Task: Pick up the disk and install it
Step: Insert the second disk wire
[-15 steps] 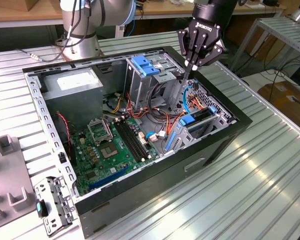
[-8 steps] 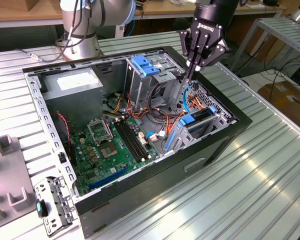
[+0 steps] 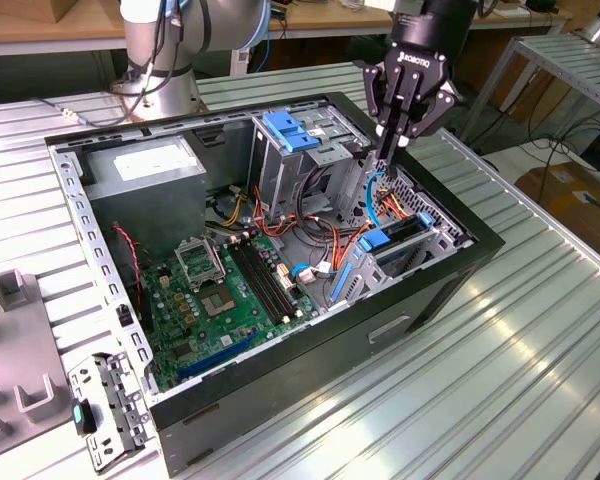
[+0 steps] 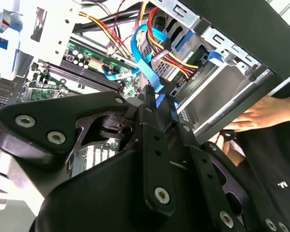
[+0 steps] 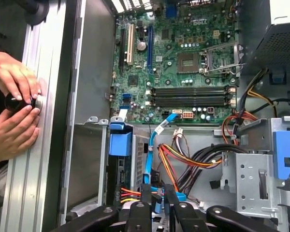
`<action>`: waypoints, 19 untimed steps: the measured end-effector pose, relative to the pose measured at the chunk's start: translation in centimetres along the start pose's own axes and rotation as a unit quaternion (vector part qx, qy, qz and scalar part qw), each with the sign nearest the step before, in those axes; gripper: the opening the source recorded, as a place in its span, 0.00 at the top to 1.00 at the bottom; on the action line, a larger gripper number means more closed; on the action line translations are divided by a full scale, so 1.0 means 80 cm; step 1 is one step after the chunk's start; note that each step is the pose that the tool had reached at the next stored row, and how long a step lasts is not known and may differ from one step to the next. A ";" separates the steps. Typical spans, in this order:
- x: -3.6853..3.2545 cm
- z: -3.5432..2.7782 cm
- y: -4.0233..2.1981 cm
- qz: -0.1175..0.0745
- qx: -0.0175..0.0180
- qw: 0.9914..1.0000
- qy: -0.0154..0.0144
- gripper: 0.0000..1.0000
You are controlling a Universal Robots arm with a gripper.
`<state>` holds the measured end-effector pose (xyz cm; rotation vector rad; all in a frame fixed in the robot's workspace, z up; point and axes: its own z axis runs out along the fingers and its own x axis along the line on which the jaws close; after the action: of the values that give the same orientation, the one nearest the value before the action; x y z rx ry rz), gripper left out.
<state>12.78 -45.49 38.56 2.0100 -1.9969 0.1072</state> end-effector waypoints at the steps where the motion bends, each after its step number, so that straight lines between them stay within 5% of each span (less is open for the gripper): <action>1: -0.0003 0.0010 -0.0004 0.000 0.000 1.000 0.002 0.75; 4: -0.0006 0.0021 -0.0007 0.001 0.000 1.000 0.006 0.75; 15: -0.0007 0.0023 -0.0007 0.001 0.000 1.000 0.007 0.75; 19: -0.0008 0.0028 -0.0008 0.002 0.000 1.000 0.011 0.75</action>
<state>12.81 -45.48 38.32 1.9967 -1.9878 0.1282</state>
